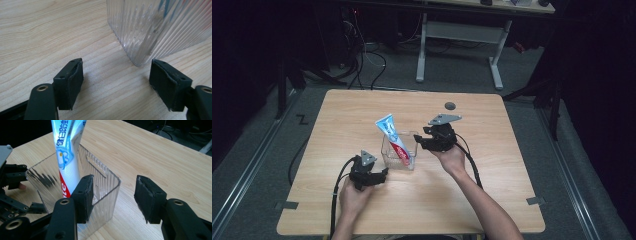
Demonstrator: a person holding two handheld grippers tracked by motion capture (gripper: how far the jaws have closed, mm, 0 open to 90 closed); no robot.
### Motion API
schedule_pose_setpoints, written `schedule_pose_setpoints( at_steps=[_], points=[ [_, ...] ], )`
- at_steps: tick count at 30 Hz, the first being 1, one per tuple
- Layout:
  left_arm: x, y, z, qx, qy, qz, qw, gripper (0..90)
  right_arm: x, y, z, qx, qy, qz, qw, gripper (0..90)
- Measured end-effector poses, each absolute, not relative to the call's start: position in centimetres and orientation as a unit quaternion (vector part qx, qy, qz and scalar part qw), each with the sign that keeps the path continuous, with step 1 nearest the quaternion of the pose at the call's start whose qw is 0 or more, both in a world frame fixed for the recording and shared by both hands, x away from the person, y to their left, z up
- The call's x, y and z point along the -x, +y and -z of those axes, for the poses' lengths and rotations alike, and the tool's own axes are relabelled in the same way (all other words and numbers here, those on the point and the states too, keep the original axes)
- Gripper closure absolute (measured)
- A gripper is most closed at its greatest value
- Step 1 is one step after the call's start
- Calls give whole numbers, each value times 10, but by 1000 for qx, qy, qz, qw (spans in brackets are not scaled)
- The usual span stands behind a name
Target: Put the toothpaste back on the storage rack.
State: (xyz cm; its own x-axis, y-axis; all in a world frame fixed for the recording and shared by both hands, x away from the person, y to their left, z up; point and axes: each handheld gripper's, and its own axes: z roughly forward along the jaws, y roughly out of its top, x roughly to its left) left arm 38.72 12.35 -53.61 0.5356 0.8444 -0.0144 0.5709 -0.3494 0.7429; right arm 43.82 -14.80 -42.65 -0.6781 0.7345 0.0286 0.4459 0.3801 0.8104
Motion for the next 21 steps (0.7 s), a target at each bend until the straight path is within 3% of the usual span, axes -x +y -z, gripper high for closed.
schedule_pose_setpoints(
  at_steps=[21],
  points=[
    [-387,124,536,-799,443,-189,359,279,-434,-174,442,-393,805,-413,166,495]
  ],
)
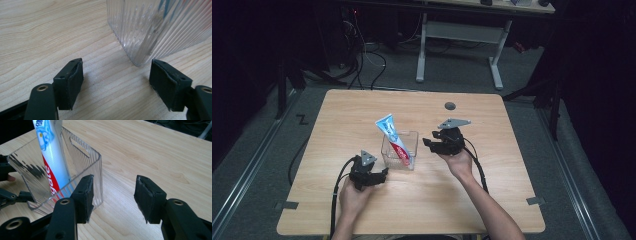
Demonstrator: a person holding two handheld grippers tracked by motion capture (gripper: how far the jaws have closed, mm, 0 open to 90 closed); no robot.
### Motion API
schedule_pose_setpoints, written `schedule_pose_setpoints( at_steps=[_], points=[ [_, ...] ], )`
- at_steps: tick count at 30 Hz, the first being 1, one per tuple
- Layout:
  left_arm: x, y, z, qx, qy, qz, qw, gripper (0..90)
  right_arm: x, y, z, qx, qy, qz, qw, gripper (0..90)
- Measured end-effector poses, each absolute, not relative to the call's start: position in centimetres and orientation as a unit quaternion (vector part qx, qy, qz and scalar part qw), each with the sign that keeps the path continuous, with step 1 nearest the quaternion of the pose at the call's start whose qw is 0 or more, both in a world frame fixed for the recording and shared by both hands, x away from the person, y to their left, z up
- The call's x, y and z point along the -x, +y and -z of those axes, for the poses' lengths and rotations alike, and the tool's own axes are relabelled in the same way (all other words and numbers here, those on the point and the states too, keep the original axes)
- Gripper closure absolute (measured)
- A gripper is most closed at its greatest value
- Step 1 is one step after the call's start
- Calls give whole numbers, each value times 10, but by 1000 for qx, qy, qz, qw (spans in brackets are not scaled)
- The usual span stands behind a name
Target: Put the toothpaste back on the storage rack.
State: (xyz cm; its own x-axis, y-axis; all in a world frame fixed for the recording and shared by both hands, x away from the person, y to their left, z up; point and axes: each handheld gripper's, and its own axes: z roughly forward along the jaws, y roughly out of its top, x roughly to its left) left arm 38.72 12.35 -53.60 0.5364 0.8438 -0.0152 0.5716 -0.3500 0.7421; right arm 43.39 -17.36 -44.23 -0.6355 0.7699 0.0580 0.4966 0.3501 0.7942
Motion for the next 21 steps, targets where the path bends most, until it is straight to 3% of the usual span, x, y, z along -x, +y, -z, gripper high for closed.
schedule_pose_setpoints(
  at_steps=[21],
  points=[
    [-387,123,536,-799,443,-190,360,279,-429,-196,467,-429,794,-403,151,496]
  ],
)
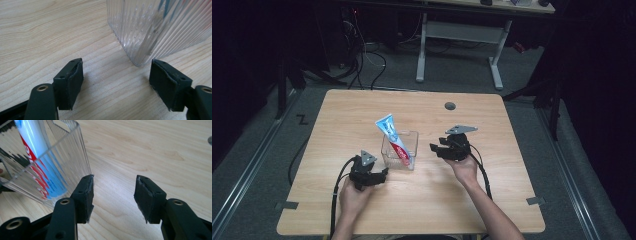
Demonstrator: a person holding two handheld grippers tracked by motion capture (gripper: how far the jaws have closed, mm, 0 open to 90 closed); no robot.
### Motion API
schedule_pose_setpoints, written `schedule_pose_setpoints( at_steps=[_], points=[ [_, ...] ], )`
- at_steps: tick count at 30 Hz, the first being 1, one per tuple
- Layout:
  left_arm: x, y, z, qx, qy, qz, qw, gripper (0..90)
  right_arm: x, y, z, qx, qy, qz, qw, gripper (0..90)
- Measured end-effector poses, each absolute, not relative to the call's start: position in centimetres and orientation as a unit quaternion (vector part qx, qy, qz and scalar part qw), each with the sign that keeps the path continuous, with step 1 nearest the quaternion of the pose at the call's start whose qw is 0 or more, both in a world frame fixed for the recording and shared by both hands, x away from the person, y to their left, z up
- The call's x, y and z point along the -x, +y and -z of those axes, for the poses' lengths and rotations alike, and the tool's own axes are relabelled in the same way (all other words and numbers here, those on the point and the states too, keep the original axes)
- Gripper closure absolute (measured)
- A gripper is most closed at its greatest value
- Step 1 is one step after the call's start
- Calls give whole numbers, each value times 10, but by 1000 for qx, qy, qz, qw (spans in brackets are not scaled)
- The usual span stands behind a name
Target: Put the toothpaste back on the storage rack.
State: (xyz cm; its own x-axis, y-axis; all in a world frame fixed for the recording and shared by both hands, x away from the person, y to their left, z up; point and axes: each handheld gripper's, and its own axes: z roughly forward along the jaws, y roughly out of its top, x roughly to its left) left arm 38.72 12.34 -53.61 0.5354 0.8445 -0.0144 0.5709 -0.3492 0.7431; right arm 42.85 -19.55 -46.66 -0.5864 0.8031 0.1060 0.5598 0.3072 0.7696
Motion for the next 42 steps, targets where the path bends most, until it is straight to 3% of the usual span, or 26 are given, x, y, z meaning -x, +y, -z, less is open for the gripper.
schedule_pose_setpoints(
  at_steps=[20,35,42],
  points=[
    [-387,123,536,-799,443,-190,359,279,-427,-209,489,-458,791,-382,141,495],
    [-387,123,536,-800,442,-190,359,278,-422,-221,525,-491,782,-364,124,500],
    [-387,123,536,-799,442,-190,359,278,-419,-219,526,-479,788,-359,141,499]
  ],
)
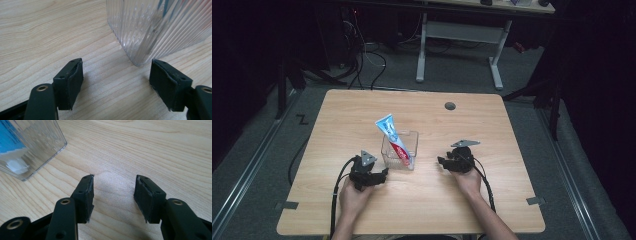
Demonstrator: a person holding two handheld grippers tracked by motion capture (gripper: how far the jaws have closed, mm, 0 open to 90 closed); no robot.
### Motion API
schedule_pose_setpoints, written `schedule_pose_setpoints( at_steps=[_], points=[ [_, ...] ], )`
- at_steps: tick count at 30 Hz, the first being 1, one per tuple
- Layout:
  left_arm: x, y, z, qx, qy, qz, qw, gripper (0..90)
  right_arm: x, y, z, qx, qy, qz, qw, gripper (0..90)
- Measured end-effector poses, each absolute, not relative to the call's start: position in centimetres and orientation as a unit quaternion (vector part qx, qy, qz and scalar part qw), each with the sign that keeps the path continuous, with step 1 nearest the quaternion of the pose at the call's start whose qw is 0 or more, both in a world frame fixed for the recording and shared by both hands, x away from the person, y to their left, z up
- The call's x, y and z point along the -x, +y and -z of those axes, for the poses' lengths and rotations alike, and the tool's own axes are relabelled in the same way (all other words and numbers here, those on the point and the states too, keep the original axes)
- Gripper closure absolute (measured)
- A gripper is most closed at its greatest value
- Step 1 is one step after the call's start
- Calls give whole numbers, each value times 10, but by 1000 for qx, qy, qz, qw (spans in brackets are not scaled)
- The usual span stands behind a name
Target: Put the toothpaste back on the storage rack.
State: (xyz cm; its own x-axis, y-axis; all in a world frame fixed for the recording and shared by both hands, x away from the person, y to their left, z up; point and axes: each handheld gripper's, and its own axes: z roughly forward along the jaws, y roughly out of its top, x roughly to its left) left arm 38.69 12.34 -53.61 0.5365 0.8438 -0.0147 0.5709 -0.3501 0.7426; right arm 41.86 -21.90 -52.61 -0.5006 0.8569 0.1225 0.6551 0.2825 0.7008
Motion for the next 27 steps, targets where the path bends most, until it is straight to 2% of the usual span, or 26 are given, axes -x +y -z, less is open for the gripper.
schedule_pose_setpoints(
  at_steps=[12,27],
  points=[
    [-387,123,536,-799,442,-190,359,278,-412,-212,532,-446,801,-346,199,481],
    [-387,123,536,-799,443,-190,359,279,-412,-210,532,-451,799,-340,207,432]
  ],
)
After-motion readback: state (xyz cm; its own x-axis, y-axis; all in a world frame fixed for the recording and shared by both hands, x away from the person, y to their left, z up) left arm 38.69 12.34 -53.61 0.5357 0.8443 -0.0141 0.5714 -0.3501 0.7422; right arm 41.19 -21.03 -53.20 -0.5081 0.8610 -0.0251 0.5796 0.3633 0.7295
